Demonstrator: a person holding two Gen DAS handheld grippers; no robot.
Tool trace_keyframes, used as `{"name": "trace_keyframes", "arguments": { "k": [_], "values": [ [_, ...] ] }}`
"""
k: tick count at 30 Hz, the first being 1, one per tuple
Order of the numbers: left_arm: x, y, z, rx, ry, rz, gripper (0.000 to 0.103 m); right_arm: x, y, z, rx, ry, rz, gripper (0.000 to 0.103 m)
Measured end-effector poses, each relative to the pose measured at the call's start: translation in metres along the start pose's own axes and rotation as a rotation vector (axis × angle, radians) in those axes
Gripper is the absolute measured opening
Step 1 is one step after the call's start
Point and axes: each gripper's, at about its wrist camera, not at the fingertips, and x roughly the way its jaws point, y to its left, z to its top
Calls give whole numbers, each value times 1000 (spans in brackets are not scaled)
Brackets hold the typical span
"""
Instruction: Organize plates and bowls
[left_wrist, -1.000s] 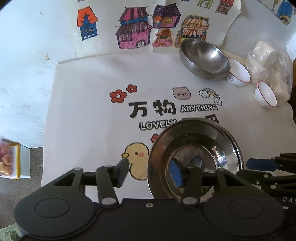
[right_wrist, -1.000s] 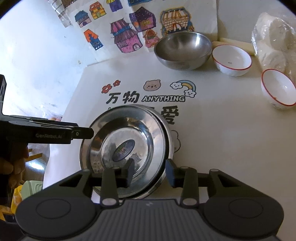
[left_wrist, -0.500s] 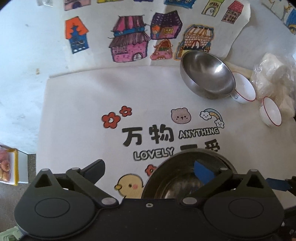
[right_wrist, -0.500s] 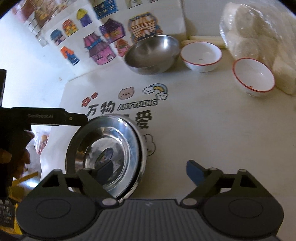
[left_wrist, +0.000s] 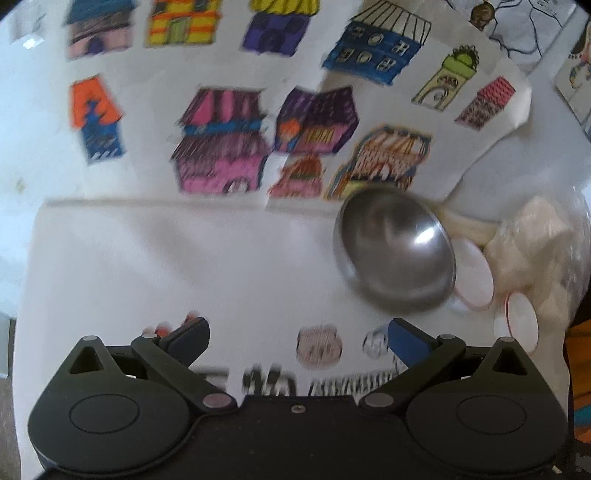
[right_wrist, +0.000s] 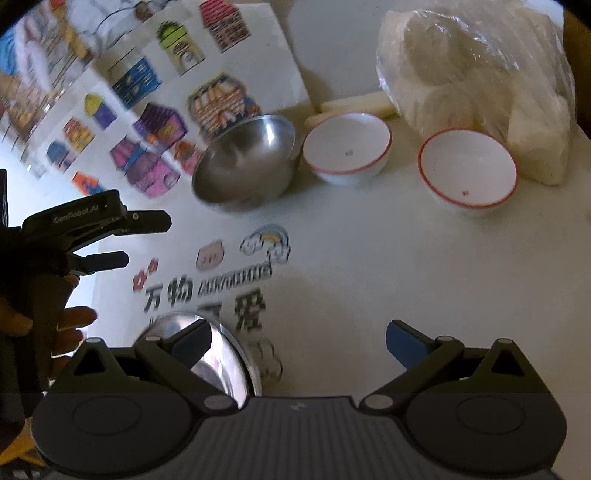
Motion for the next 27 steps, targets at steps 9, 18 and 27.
{"name": "trace_keyframes", "arguments": {
  "k": [9,18,27],
  "values": [
    [41,-28,46,99,6,7,102,24,2,41,89,-61,3,103],
    [67,-49,58,219,41,70,102,47,-1,65,216,-78,1,100],
    [77,-60,62,224,60,67,102,62,8,73,251,-75,0,89]
  ]
}}
